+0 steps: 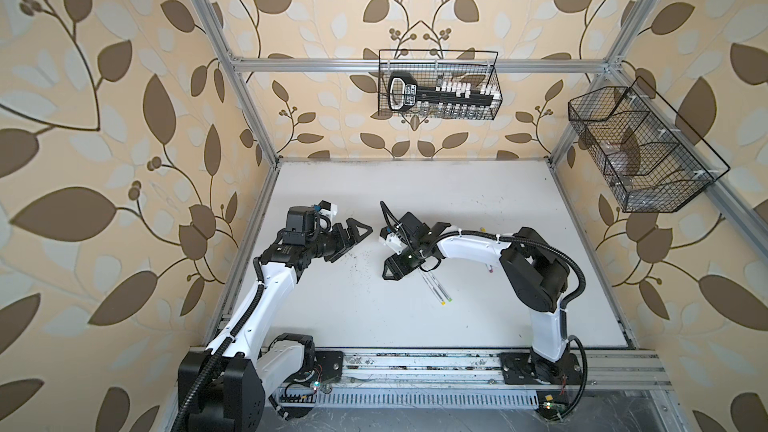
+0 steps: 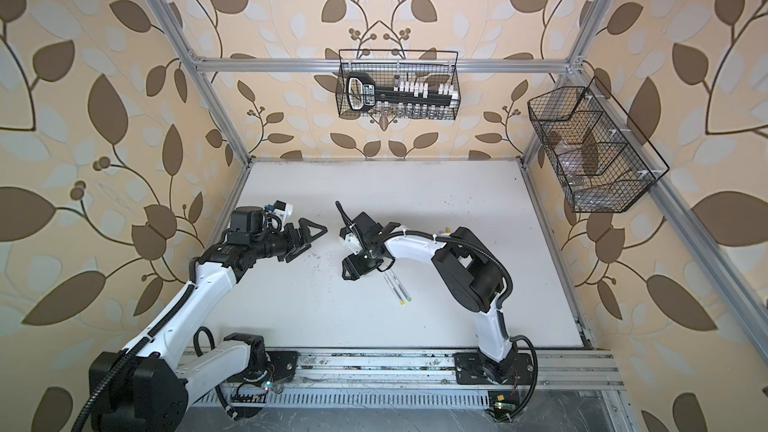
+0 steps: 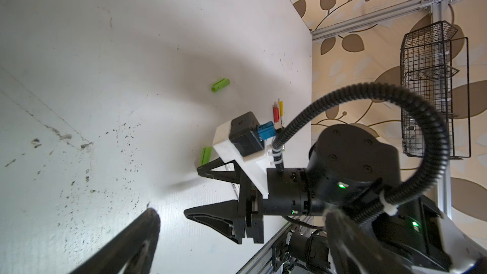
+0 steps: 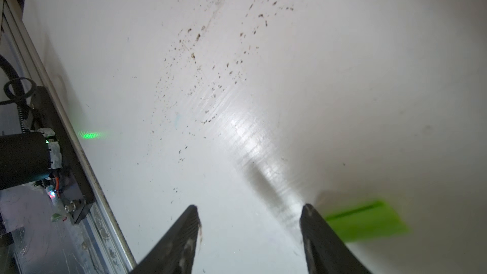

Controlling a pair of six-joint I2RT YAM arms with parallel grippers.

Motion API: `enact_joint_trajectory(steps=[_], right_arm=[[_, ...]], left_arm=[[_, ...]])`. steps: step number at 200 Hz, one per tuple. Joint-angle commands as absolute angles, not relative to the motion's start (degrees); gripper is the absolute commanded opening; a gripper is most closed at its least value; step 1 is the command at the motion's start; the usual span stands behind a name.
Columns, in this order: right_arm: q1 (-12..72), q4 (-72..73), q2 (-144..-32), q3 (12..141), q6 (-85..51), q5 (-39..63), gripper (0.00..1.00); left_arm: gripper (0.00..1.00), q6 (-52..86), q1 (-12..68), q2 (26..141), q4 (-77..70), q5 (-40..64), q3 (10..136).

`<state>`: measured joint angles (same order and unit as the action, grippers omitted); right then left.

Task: Insert pens into pen caps
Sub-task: Pick up the pen cap from the center of the table.

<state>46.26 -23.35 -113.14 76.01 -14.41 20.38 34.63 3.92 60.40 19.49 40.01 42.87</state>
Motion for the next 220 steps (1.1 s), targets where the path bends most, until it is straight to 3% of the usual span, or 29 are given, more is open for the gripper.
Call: enact_joint_trajectory(steps=[1,39,69,125,159,220], right_arm=[[45.04,-22.85,-107.87,73.49,-16.14,15.92,0.63],[42.88,-24.64,-100.69,65.20,-18.17,6.68,0.63],[41.92,-26.95,-95.79,58.68,-20.40,0.13,0.55],[41.67,-25.96,-91.64,50.71,-22.59,-1.98,0.35],[41.58,-24.93,-91.36,49.31,-22.44,-1.87,0.34],[42.00,-24.94,-92.07,49.37,-21.19,-1.88,0.34]], left_arm=[[0.99,33.91,3.78,60.56,18.12,39.82,43.08],[0.99,34.06,4.23,65.36,18.53,38.94,43.56],[0.99,31.87,8.67,71.50,22.12,34.33,47.33],[0.67,31.27,18.89,86.56,24.81,28.27,53.95],[0.58,30.59,21.38,90.52,26.91,24.85,56.87],[0.53,28.66,26.18,98.17,31.28,20.85,63.10]])
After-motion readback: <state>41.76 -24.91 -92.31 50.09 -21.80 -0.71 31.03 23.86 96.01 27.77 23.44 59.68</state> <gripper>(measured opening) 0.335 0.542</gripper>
